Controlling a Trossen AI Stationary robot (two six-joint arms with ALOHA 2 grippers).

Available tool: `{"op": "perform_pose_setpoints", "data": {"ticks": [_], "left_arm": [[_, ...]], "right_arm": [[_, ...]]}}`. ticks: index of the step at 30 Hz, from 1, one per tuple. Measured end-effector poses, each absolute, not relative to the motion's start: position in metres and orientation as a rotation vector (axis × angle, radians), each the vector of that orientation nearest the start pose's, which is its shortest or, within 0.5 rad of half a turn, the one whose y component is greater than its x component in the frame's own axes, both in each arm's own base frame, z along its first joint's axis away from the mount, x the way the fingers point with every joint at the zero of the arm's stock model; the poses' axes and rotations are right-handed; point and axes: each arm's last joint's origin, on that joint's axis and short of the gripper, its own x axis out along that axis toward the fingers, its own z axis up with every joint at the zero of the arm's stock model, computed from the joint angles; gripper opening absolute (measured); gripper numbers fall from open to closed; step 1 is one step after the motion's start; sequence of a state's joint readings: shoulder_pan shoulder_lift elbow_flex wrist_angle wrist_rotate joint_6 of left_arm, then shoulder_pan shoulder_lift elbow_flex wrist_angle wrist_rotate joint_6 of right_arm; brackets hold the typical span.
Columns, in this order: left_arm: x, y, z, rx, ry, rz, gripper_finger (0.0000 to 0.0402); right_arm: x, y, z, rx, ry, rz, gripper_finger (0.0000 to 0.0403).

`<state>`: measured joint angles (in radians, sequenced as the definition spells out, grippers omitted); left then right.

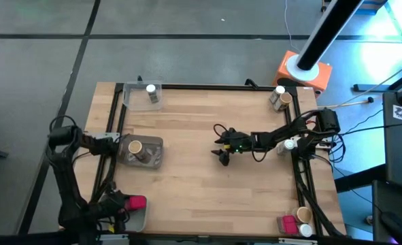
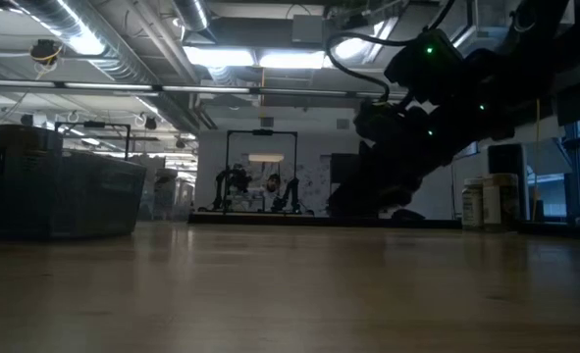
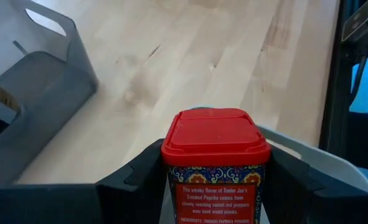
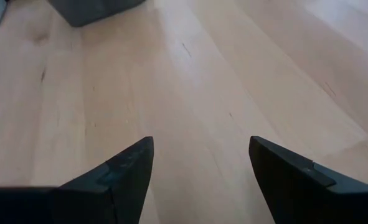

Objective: Sort spices by type
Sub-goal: Put the top red spice can into the gray bin

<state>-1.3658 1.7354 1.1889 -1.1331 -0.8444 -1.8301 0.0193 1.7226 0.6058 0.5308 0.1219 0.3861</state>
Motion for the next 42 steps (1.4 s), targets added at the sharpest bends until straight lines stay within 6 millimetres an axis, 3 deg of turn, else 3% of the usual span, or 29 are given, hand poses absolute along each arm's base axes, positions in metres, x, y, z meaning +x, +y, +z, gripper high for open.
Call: {"op": "perform_pose_setpoints", "data": {"ticks": [19,26,31,37,42], "left_arm": [[0.085,-0.293,0.177,-0.088,0.625,0.321,0.0189],[0.085,-0.292,0.168,-0.093,0.639,0.317,0.0236],[0.083,-0.291,0.165,-0.089,0.714,0.326,0.0245],[0.081,-0.29,0.171,-0.12,0.79,0.323,0.0247],[0.08,-0.284,0.19,-0.142,0.8,0.283,0.0248]], "right_arm": [[0.302,0.002,0.118,0.343,0.557,-0.214,0.0264],[0.303,0.002,0.118,0.347,0.555,-0.216,0.0264],[0.303,0.002,0.118,0.361,0.552,-0.219,0.0264],[0.303,0.002,0.118,0.361,0.551,-0.219,0.0264],[0.303,0.002,0.118,0.362,0.551,-0.218,0.0264]]}}
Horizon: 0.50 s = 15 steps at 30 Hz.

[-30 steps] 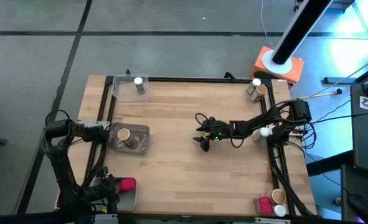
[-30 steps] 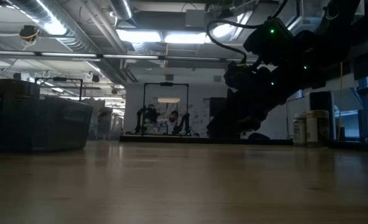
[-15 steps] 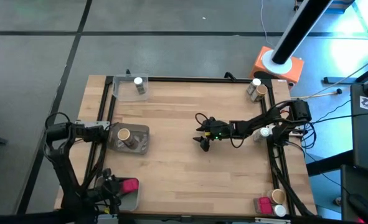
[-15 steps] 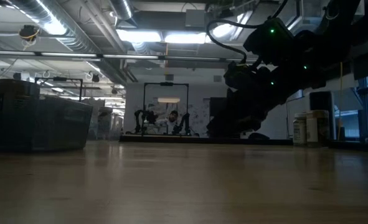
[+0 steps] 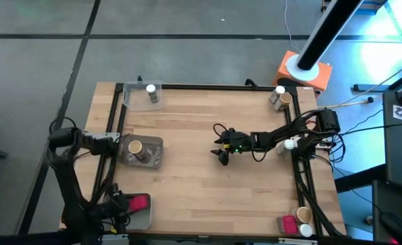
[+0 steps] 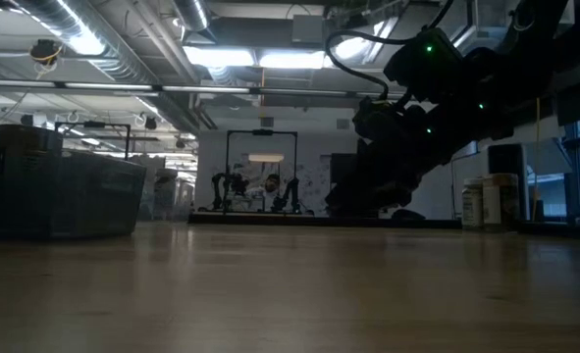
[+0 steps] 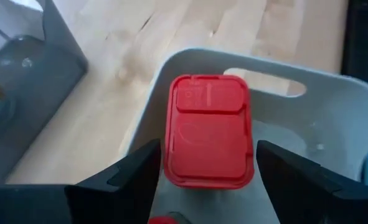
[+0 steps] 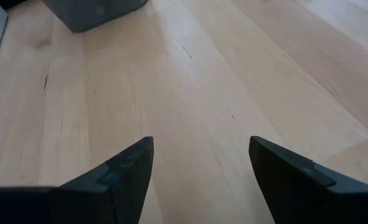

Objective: Sort spices by type
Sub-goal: Put the top red spice can into the gray bin, then put the top white spice bottle into the transparent bin

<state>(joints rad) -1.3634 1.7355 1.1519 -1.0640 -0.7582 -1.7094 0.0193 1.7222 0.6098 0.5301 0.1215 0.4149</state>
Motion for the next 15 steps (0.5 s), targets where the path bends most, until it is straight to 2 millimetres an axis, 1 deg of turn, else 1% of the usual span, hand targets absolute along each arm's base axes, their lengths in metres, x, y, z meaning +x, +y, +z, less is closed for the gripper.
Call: {"op": "perform_pose_setpoints", "data": {"ticks": [7,12,15], "left_arm": [[0.087,-0.266,0.221,-0.17,0.759,0.267,0.0248],[0.099,-0.251,0.24,-0.18,0.681,0.284,0.0249],[0.111,-0.24,0.249,-0.182,0.672,0.303,0.0249]], "right_arm": [[0.303,0.002,0.118,0.362,0.552,-0.218,0.0264],[0.303,0.003,0.118,0.329,0.558,-0.199,0.0264],[0.303,0.003,0.12,0.293,0.555,-0.18,0.0264]]}}
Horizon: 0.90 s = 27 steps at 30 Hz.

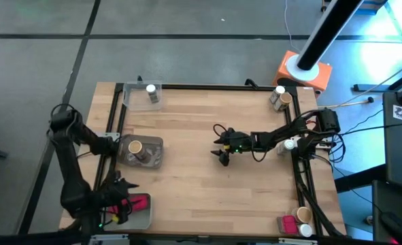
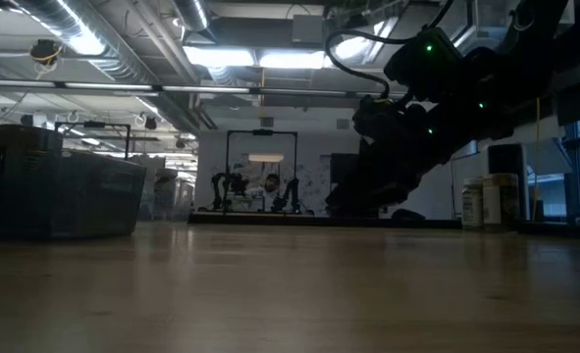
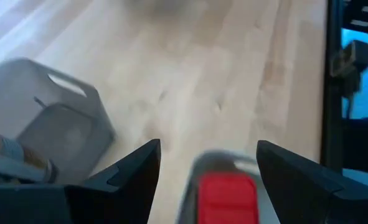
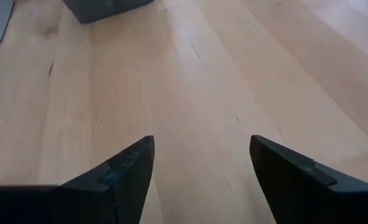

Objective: Sort spices by type
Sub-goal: Put the top white spice bottle into the transparent bin

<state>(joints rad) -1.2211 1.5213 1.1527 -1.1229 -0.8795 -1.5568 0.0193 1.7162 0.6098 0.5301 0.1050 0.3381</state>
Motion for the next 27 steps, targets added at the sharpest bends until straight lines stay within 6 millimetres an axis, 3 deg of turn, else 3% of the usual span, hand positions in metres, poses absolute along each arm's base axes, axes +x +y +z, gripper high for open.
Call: {"op": "perform_pose_setpoints", "data": {"ticks": [5,15,21,27], "left_arm": [[0.135,-0.216,0.256,-0.155,0.683,0.332,0.0249],[0.161,-0.156,0.238,-0.173,0.694,0.318,0.0249],[0.167,-0.11,0.233,-0.189,0.677,0.438,0.0249],[0.185,-0.077,0.236,-0.078,0.659,0.488,0.0249]], "right_arm": [[0.3,0.0,0.134,0.253,0.516,-0.179,0.0264],[0.277,-0.036,0.185,0.152,0.448,-0.262,0.0264],[0.268,-0.065,0.186,0.097,0.48,-0.324,0.0264],[0.263,-0.094,0.193,0.069,0.614,-0.404,0.0264]]}}
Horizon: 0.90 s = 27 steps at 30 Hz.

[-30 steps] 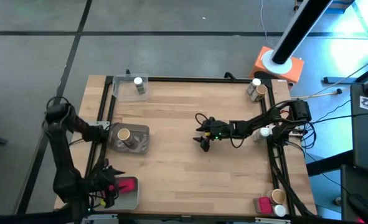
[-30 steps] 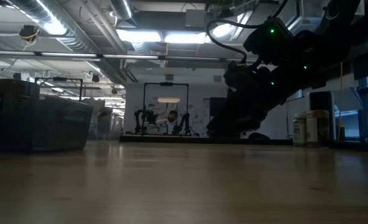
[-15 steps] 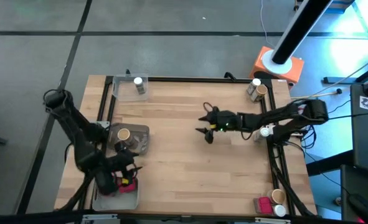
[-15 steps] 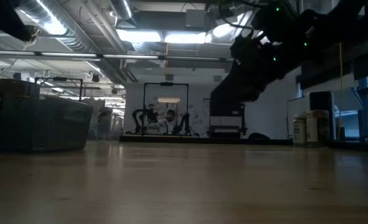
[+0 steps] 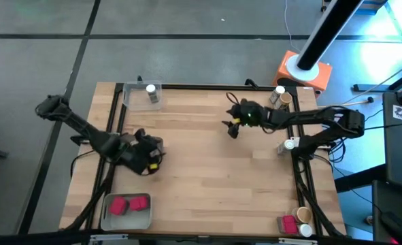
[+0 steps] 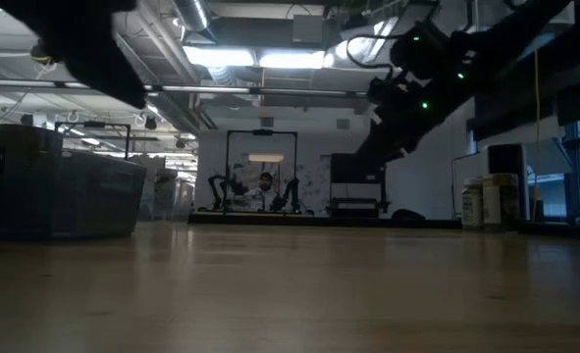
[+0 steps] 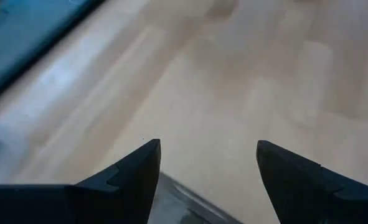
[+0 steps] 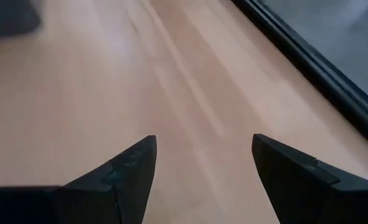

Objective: Sort spices by type
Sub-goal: Put the top white spice bottle into the transparent bin

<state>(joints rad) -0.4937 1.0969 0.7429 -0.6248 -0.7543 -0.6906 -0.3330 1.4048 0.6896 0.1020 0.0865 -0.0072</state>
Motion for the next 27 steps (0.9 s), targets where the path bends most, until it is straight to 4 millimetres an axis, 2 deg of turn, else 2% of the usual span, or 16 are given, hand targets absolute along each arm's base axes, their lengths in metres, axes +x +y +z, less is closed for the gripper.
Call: {"op": "perform_pose_setpoints", "data": {"ticks": [4,8,14,20,27], "left_arm": [[0.201,-0.056,0.24,-0.057,0.656,0.476,0.0249],[0.21,-0.037,0.242,-0.008,0.663,0.489,0.0249],[0.21,-0.015,0.239,0.025,0.731,0.569,0.0249],[0.206,0.0,0.224,0.064,0.793,0.601,0.0249],[0.2,0.017,0.209,0.099,0.853,0.653,0.0249]], "right_arm": [[0.263,-0.113,0.217,0.029,0.756,-0.506,0.0264],[0.258,-0.137,0.254,-0.016,0.838,-0.674,0.0264],[0.233,-0.17,0.296,0.013,0.96,-0.905,0.0264],[0.196,-0.202,0.306,0.13,1.046,-1.059,0.0264],[0.16,-0.231,0.297,0.289,1.116,-1.163,0.0264]]}}
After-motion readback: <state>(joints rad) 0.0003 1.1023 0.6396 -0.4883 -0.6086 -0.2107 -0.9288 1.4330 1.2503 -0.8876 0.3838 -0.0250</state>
